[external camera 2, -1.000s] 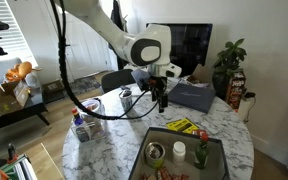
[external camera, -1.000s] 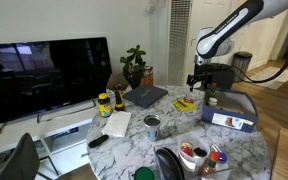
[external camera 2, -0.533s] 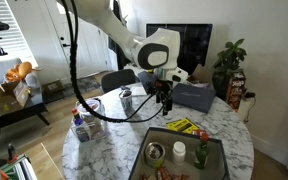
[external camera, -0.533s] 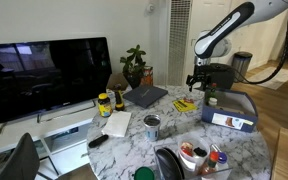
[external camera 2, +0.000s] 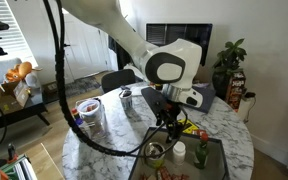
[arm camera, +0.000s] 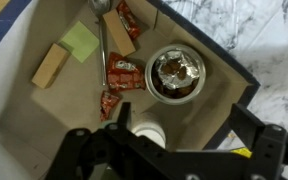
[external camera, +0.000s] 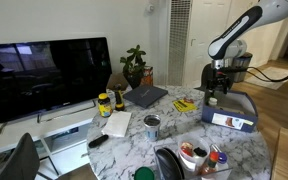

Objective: Remove the white bottle from the box

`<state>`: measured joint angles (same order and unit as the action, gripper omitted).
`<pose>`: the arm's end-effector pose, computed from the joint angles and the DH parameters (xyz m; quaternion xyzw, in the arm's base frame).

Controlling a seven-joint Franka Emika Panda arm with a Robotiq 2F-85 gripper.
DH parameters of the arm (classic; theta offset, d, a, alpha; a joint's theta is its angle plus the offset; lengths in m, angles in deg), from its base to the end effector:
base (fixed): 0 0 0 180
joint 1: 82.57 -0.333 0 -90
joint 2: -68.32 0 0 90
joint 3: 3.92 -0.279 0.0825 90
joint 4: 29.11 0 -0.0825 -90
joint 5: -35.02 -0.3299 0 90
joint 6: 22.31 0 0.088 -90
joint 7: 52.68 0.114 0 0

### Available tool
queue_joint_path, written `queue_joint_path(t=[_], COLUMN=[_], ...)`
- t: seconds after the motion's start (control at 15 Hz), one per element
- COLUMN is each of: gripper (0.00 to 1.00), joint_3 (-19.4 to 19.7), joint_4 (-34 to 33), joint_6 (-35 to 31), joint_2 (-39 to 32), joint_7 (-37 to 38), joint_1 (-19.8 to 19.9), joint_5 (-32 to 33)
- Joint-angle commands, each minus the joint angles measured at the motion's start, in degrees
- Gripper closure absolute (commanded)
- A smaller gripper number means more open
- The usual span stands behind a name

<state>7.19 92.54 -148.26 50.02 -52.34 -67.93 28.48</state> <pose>0.4520 -0.2136 0.2435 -0.9582 0.2606 0.1124 0.0369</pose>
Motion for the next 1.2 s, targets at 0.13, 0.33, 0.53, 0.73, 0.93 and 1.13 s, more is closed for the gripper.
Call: queue_joint_path(t=[0.13,0.33,0.53,0.73,0.93,1.13], gripper=[0.00,0.00,0.00,0.00,0.00,0.00], joint_3=[-1.7,-1.1,-2.6,-4.4,-4.6,-2.5], joint_4=[8.0,9.3,10.4,10.6,10.3,10.4], joint_6=[-10.2,-16.0,-24.6,-31.0,-36.4,-39.0], joint_2=[1.2,-0.1,-1.5,-3.3,-5.6,-7.6], joint_7=[-7.3,-7.3,-8.0,-8.3,-6.6,-3.8], joint_1=[2.3,2.3,2.9,3.3,3.3,2.2], joint_5=[-9.4,-10.0,-12.7,-14.7,-13.5,-10.2])
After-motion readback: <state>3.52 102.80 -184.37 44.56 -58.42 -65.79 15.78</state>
